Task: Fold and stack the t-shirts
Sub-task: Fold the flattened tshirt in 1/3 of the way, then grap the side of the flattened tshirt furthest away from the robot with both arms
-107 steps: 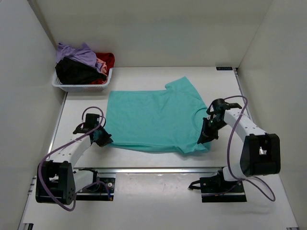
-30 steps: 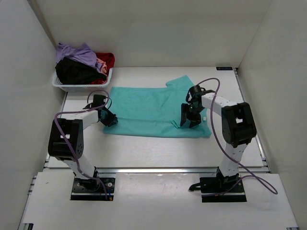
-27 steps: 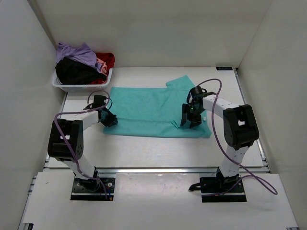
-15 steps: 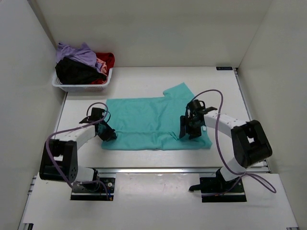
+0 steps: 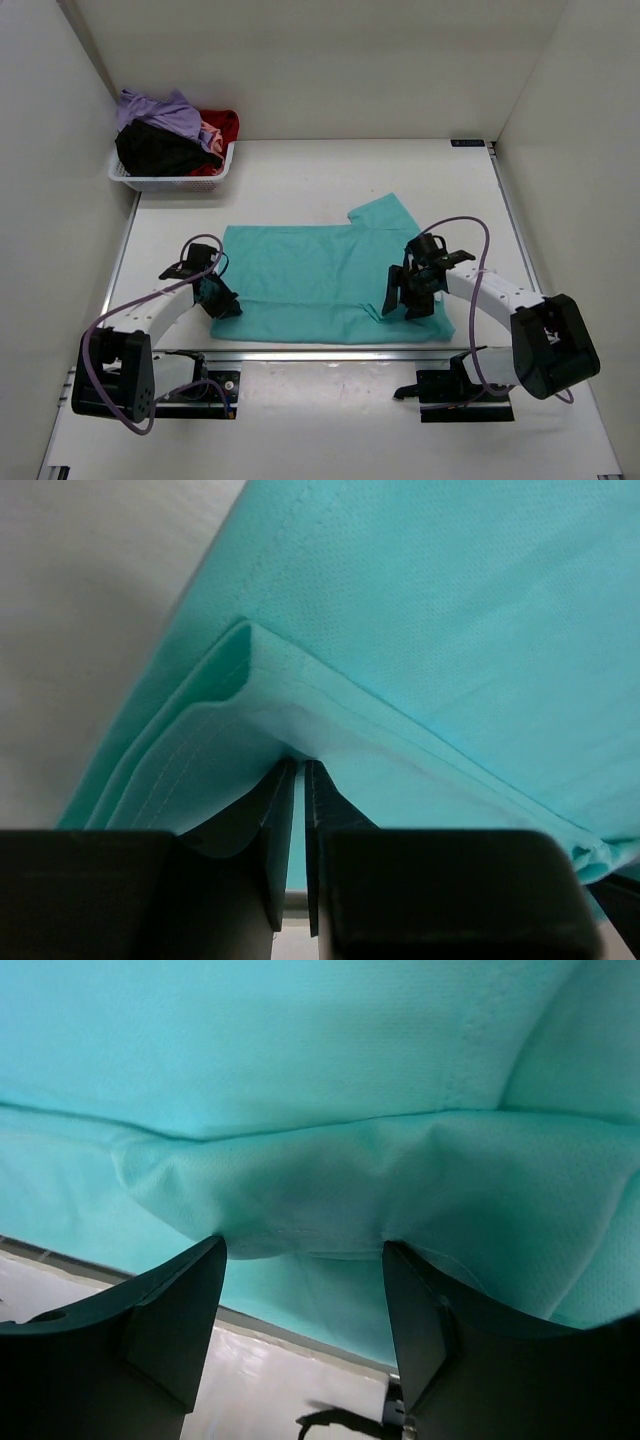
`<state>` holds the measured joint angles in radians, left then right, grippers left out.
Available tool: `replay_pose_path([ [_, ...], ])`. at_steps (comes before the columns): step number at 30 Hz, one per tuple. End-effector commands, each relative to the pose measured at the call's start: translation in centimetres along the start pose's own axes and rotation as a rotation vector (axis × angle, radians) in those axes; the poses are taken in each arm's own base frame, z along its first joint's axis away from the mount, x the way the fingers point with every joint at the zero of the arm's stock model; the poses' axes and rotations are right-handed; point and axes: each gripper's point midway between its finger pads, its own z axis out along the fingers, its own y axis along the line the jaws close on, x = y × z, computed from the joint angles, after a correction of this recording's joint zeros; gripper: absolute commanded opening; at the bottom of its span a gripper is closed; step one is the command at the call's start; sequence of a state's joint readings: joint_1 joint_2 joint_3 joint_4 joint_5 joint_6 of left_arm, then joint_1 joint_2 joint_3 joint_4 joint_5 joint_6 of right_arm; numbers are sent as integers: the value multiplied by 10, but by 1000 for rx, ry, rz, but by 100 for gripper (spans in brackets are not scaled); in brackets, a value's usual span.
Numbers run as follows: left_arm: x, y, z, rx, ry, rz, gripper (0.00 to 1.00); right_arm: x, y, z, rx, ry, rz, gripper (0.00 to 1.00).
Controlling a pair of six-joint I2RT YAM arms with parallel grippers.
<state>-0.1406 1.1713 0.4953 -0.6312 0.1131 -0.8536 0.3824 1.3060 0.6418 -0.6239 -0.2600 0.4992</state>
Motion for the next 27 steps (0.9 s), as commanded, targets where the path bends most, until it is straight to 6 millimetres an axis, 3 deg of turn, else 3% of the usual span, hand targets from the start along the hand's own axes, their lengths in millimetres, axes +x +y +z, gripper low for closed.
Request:
replay_pose_path([
  [1, 11, 56, -7, -261, 32, 25, 22, 13, -25, -9, 100, 60, 5, 62],
  [3, 3, 48, -16, -261, 23, 28, 22, -2, -14, -19, 96, 31, -28, 63],
  [5, -14, 24, -31, -212, -30, 35, 22, -16, -6, -36, 116, 8, -49, 63],
  [7, -23, 13, -41, -182, -58, 18, 21, -48, 13, -61, 107, -79, -91, 64],
  [8, -34, 0, -47, -147, -90, 12, 21, -59, 14, -69, 142, -116, -113, 65],
  [10, -56, -23, -53, -98, -133, 44, 21, -106, 38, -105, 141, -291, -203, 65],
  [12, -86, -56, -62, -34, -199, 100, 17, -160, 62, -136, 67, -496, -257, 74],
  [13, -98, -65, -57, -28, -209, 132, 16, -180, 56, -146, 42, -554, -236, 77],
  [14, -117, -84, -65, 19, -260, 135, 14, -199, 67, -147, -62, -600, -233, 80],
  [15, -133, -94, -64, 25, -281, 140, 13, -222, 66, -149, -164, -632, -213, 98],
  [16, -145, -96, -55, 23, -289, 133, 14, -236, 58, -152, -176, -647, -172, 99],
  [17, -163, -101, -51, 18, -319, 118, 17, -255, 51, -142, -139, -633, -154, 100],
  [18, -175, -106, -53, 22, -339, 104, 21, -264, 33, -117, -51, -581, -123, 99],
  [19, -187, -102, -44, -4, -346, 88, 23, -280, 44, -124, -22, -609, -172, 99],
  [20, -201, -105, -48, -3, -377, 83, 25, -294, 33, -114, 61, -594, -188, 99],
  [21, -210, -103, -40, -30, -374, 79, 28, -305, 39, -104, 78, -584, -211, 99],
  [22, -214, -100, -29, -58, -360, 88, 29, -312, 29, -88, 86, -554, -200, 99],
  [23, -220, -96, -21, -81, -356, 95, 32, -323, 36, -93, 39, -569, -190, 99],
  [25, -227, -96, -12, -101, -350, 94, 34, -337, 35, -69, 21, -535, -189, 97],
  [27, -233, -96, -4, -113, -348, 98, 38, -355, 31, -62, 59, -531, -200, 95],
])
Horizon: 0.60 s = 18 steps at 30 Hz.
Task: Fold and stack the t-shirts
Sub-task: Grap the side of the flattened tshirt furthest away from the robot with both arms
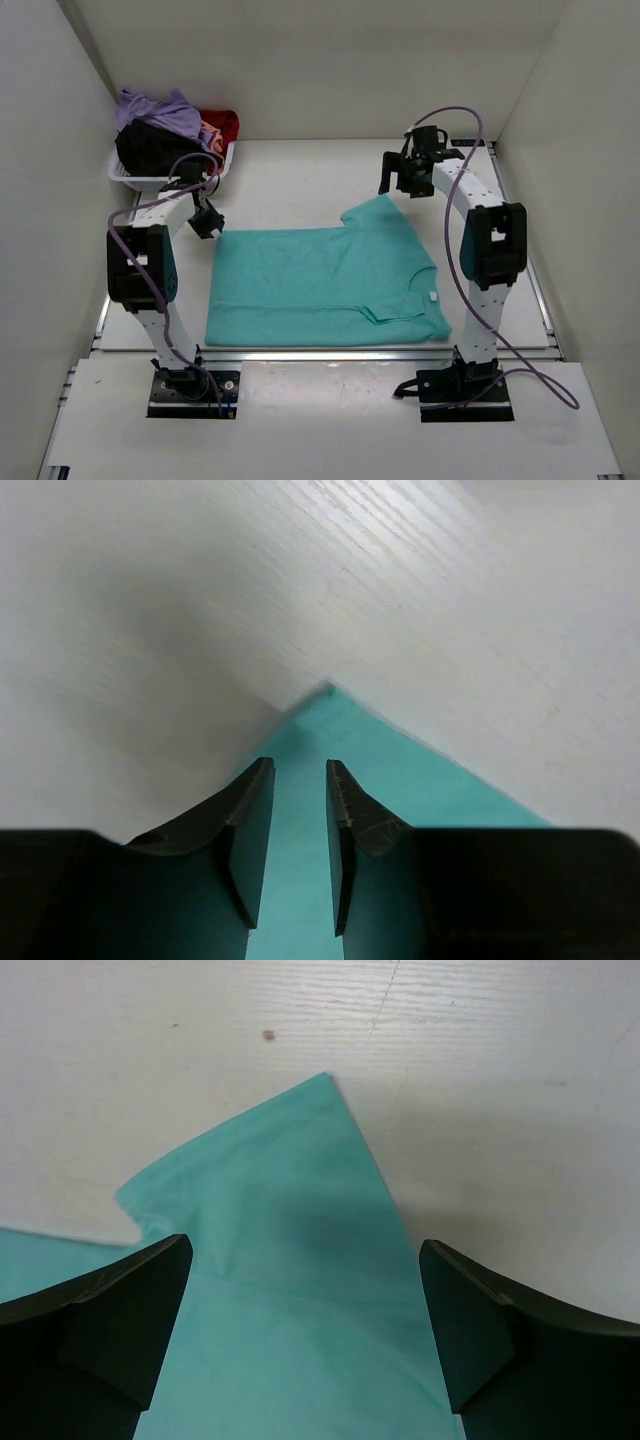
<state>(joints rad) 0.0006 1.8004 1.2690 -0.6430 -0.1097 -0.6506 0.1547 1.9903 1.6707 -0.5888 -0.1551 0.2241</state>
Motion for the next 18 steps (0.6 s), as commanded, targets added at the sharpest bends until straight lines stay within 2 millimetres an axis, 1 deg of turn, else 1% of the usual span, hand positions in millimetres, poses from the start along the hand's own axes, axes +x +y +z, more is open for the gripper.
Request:
replay_pose_path([
  [1, -23, -8, 3, -7, -63, 36, 39, -31, -5, 14, 23, -41, -55, 94],
  [2, -20, -7, 11, -24, -46, 31, 39, -38, -5, 14, 24, -51, -44, 94],
  [3, -22, -8, 14, -22, -44, 27, 40, -39, -10, 23, 27, -42, -34, 94],
  [4, -19, -10, 20, -20, -28, 31, 40, -30, -15, 35, 36, -9, -24, 94],
  [5, -18, -9, 24, -27, -19, 19, 40, -33, -15, 38, 36, -10, -27, 93],
  [6, -14, -12, 26, -19, -9, 19, 40, -28, -19, 44, 45, 7, -25, 93],
  [7, -10, -11, 29, -22, 4, 11, 39, -21, -23, 50, 53, 28, -15, 93],
  [8, -10, -14, 33, -13, 6, 3, 39, -19, -24, 51, 53, 36, -9, 93],
  [9, -10, -13, 34, -10, 6, -4, 40, -12, -28, 55, 58, 53, -5, 93],
  [10, -1, -11, 37, -21, 25, -7, 40, -9, -29, 56, 65, 62, -5, 93],
  [11, -4, -11, 38, -17, 16, -17, 41, -2, -29, 61, 70, 82, -5, 92],
  [12, 0, -12, 41, -11, 24, -23, 41, 1, -31, 61, 74, 91, -7, 92],
  [14, 5, -8, 45, -17, 36, -35, 40, 10, -29, 63, 80, 110, -2, 87],
  [15, 5, -11, 44, -7, 38, -51, 40, 18, -30, 67, 81, 135, -5, 85],
  [16, 9, -10, 46, -7, 52, -56, 41, 20, -29, 68, 76, 141, -4, 83],
  [18, 10, -11, 48, -11, 60, -47, 40, 34, -25, 75, 74, 176, -18, 83],
])
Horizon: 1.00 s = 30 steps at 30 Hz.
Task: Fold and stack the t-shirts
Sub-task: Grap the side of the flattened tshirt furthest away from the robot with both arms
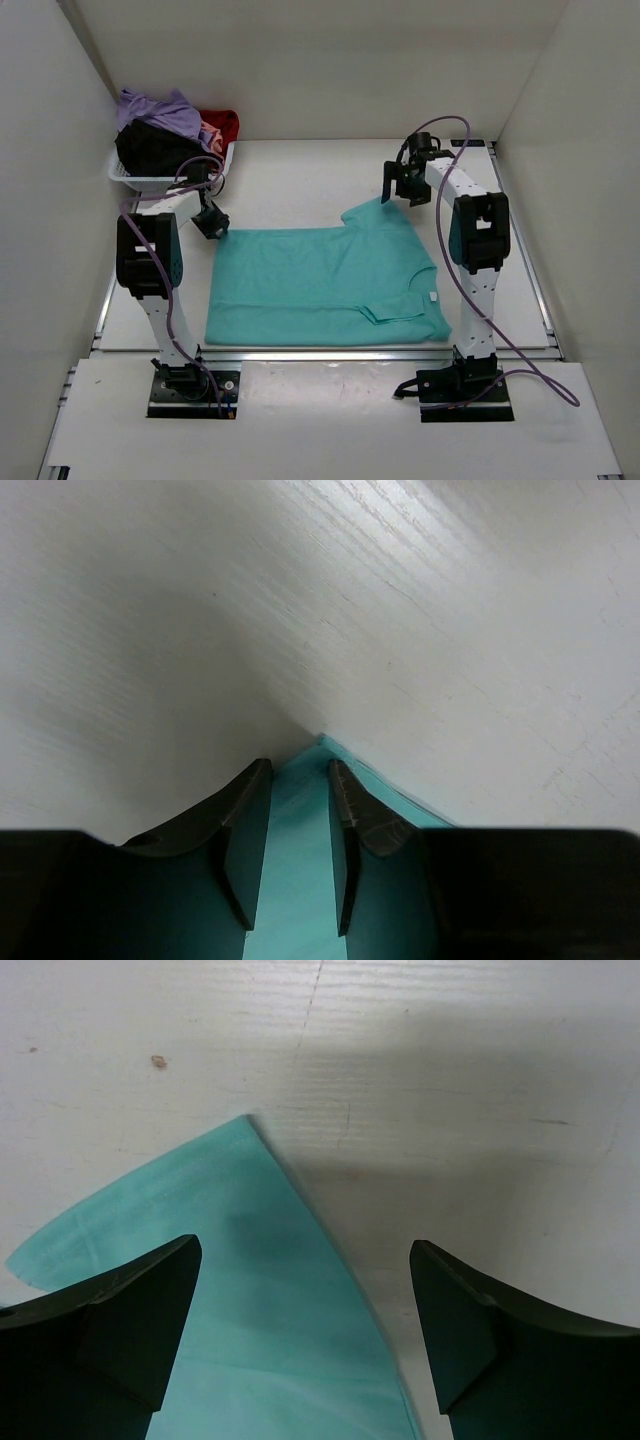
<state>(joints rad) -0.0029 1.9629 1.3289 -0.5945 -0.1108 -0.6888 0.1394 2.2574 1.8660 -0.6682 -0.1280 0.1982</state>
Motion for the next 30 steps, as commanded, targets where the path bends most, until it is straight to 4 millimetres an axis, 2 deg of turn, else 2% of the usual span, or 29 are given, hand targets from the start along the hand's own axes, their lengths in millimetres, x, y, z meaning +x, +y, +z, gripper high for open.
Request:
replay_pose_path([
  [1, 9, -6, 6, 17, 33, -10, 41, 15, 8, 9, 1, 40, -34, 82],
  [5, 17, -8, 12, 12, 65, 3, 30, 26, 18, 19, -8, 79, -51, 77],
  [9, 22, -9, 13, 33, 79, -2, 15, 27, 20, 26, -22, 101, -51, 56],
  [10, 20, -8, 15, 34, 78, -4, 13, 24, 21, 26, -27, 91, -50, 49],
  [11, 22, -10, 15, 37, 84, -1, 7, 21, 20, 27, -21, 86, -51, 38],
  [12, 20, -11, 13, 45, 80, 6, 2, 21, 18, 29, -15, 89, -47, 32],
  [16, 18, -10, 14, 46, 83, 7, 0, 8, 13, 29, -14, 63, -46, 34],
  [17, 20, -12, 13, 52, 86, 11, 0, 10, 14, 32, -11, 75, -39, 30],
  [18, 18, -14, 13, 59, 83, 4, 0, 3, 8, 33, -2, 61, -32, 13],
  [19, 19, -12, 14, 53, 91, 8, 0, 7, 5, 36, -1, 76, -33, 0],
  [24, 2, -28, 0, 117, 63, 8, 0, -16, -2, 14, 0, 22, -20, 0],
  [26, -8, -34, -7, 141, 33, 19, 0, -26, 0, -7, -18, -6, -10, 0],
  [28, -10, -43, -13, 167, 30, 26, 0, -34, -5, -22, -26, -35, -15, 0],
  [29, -16, -44, -18, 180, 17, 24, 0, -40, 1, -36, -44, -61, -23, 0],
  [30, -15, -49, -22, 198, 17, 35, 0, -32, 1, -39, -60, -41, -21, 0],
])
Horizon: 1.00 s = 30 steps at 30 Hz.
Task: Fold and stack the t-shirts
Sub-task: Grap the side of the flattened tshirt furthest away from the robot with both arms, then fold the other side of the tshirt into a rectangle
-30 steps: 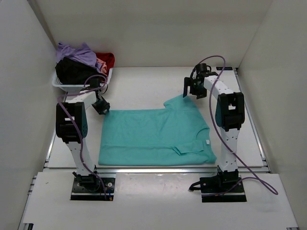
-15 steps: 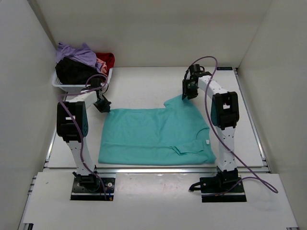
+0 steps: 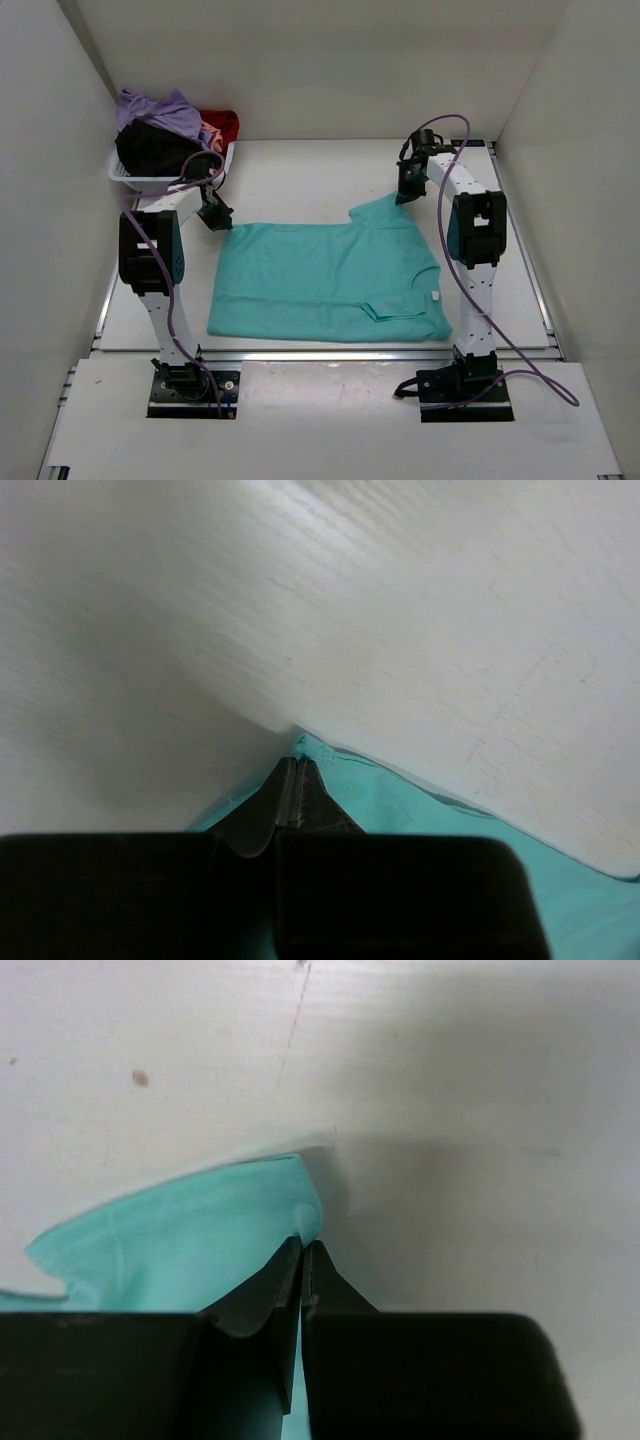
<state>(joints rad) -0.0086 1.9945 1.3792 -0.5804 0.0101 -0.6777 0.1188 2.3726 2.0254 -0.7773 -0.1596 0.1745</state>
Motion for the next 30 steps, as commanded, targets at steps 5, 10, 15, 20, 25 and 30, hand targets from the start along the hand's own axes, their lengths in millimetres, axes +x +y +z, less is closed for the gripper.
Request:
replay_pose_path([
  [5, -15, -21, -32, 109, -51, 45, 0, -17, 30, -98, -94, -155, -70, 0],
  [10, -8, -17, -48, 137, -63, 64, 0, 24, 43, -104, -91, -99, -114, 0],
  [15, -6, 7, -60, 122, -87, 62, 0, 55, 46, -119, -60, -83, -162, 0],
  [20, 0, 21, -70, 127, -109, 56, 0, 90, 47, -132, -51, -68, -182, 1],
  [25, 12, 34, -72, 124, -99, 51, 0, 120, 37, -145, -41, -81, -171, 0],
  [30, 22, 33, -80, 166, -108, 66, 0, 142, 28, -155, -66, -99, -128, 0],
])
